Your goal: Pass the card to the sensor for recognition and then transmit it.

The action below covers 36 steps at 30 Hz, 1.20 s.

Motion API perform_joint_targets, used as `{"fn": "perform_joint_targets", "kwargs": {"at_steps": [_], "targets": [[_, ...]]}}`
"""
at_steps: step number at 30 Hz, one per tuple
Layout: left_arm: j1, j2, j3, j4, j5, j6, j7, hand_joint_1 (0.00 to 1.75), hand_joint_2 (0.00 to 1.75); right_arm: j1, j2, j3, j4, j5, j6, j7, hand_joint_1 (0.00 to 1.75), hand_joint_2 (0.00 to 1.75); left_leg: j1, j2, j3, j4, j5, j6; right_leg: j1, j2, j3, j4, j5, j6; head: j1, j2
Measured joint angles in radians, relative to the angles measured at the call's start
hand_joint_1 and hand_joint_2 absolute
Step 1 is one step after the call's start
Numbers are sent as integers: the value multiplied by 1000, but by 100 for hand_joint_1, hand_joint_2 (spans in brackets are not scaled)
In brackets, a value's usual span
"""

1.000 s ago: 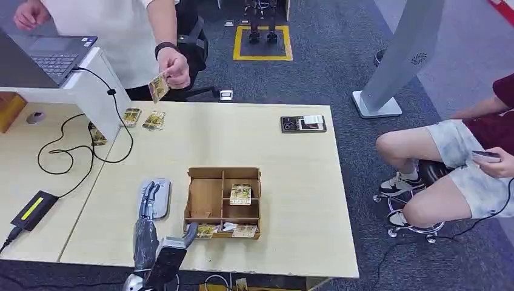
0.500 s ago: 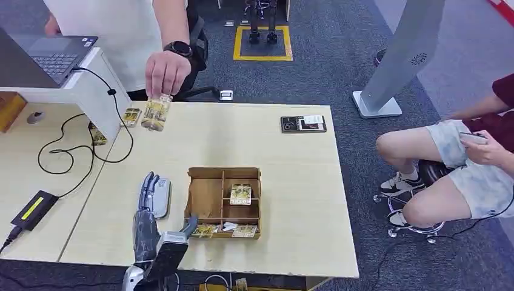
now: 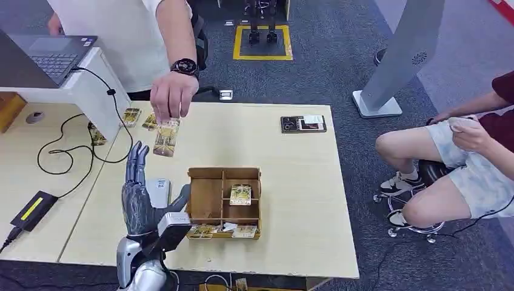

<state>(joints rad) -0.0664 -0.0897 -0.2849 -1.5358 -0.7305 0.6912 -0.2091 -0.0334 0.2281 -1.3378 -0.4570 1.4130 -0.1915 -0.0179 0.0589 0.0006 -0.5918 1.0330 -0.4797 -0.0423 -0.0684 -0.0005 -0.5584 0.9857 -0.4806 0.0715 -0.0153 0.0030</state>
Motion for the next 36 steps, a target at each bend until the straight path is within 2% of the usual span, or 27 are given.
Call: {"fn": "perform_joint_targets", "kwargs": {"at_steps": [3,12,13,17,27,34,35,36], "targets": [[-30,-26,56,5,-9,2,-14,0,0,-2,-18,8,13,0,-6,-3,0,175,0,0,0,0,0,0,0,0,0,0,0,0,0,0],[-76,-91,152,12,-65,2,-66,0,0,-8,-43,21,45,1,-20,-7,0,175,0,0,0,0,0,0,0,0,0,0,0,0,0,0],[-78,-95,159,12,-66,2,-66,0,175,-9,-44,21,47,1,-20,-7,0,175,0,0,0,0,0,0,0,0,0,0,0,0,0,0],[-85,-114,183,12,-93,2,-75,0,175,-12,-49,22,56,1,-25,-7,0,175,0,0,0,0,0,0,0,0,0,0,0,0,0,0],[-124,-191,266,17,-223,2,-131,0,175,-17,-71,35,81,1,-45,-12,0,175,0,0,0,0,0,0,0,0,0,0,0,0,0,0],[-120,-201,296,17,-263,2,-175,0,175,-19,-83,42,92,1,-49,-11,0,175,0,0,0,0,0,0,0,0,0,0,0,0,0,0],[-120,-201,297,17,-257,2,-177,168,175,-19,-84,43,93,1,-49,-11,0,175,0,0,0,0,0,0,0,0,0,0,0,0,0,0],[-120,-201,297,17,-250,2,-182,168,175,-19,-85,43,94,1,-50,-11,0,175,0,0,0,0,0,0,0,0,0,0,0,0,0,0]]}}
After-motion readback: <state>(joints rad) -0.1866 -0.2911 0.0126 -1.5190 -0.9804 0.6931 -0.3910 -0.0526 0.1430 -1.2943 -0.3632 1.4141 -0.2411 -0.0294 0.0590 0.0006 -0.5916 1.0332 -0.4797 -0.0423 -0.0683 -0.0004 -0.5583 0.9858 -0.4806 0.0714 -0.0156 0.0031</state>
